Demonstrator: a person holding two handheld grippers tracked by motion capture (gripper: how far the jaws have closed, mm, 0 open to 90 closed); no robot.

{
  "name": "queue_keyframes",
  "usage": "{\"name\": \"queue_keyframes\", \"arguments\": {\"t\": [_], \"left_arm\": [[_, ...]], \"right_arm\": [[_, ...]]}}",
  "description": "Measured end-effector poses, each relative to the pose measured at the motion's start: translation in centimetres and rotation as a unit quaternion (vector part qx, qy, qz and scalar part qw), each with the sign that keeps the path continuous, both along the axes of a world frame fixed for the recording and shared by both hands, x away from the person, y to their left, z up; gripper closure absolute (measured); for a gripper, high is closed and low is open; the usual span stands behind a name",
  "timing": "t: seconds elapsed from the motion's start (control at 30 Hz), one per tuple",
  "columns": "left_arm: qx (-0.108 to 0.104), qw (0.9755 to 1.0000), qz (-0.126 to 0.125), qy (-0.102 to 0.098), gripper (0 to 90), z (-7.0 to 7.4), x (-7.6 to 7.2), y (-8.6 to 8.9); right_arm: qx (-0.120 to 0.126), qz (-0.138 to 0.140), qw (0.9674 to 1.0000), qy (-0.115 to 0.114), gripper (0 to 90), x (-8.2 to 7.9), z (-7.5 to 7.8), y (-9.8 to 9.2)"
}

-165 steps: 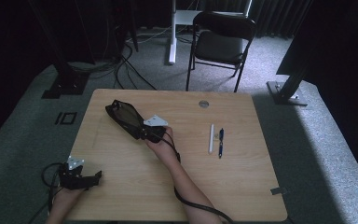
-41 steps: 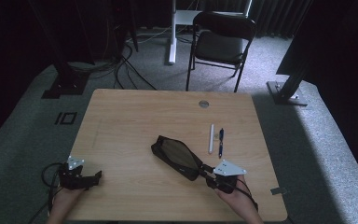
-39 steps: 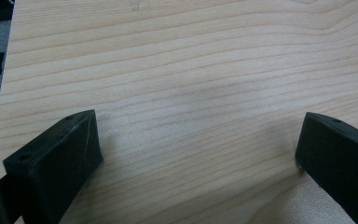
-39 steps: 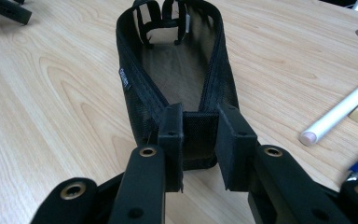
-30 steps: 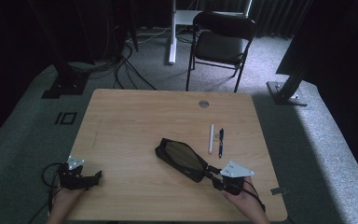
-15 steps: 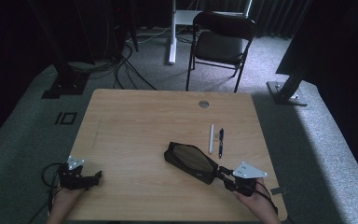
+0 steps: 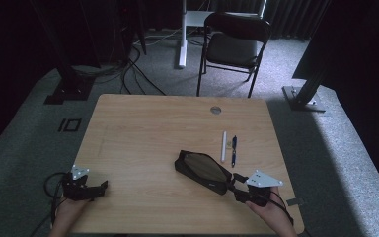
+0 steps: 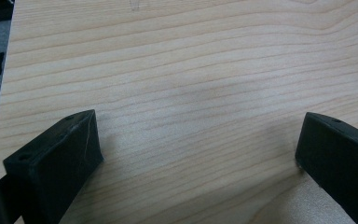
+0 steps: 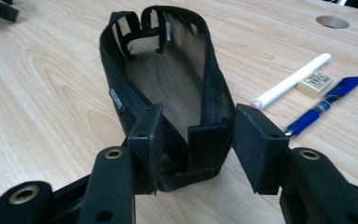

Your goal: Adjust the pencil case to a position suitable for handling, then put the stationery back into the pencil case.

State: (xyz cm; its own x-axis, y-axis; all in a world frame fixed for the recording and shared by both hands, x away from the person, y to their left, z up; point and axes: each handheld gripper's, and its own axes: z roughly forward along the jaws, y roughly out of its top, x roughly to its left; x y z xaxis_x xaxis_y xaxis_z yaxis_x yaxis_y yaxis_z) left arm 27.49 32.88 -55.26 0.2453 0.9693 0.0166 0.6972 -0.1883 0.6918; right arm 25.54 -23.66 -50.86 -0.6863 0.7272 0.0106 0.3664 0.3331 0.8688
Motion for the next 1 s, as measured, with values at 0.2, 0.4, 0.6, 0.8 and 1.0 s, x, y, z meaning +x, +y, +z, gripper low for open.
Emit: {"name": "queue_keyframes", "arguments": {"t": [0.2,0.4,0.6,0.8,1.0], "left_arm": [[0.000,1.0000,0.000,0.000,0.2,0.0,0.0,0.0],[0.000,1.0000,0.000,0.000,0.3,0.0,0.0,0.0],[0.000,1.0000,0.000,0.000,0.2,0.0,0.0,0.0],[0.000,1.0000,0.000,0.000,0.3,0.0,0.0,0.0],[0.000,1.0000,0.000,0.000,0.3,0.0,0.0,0.0]], "right_arm": [[0.007,0.000,1.0000,0.000,49.9,-0.1,0.2,0.2],[0.020,0.001,0.9998,-0.001,44.6,0.0,0.5,0.2],[0.025,0.001,0.9996,-0.013,41.4,0.3,1.3,0.2],[0.044,0.000,0.9987,-0.025,41.4,1.1,2.3,0.3],[0.052,-0.013,0.9976,-0.043,40.1,2.1,3.2,0.1]]}}
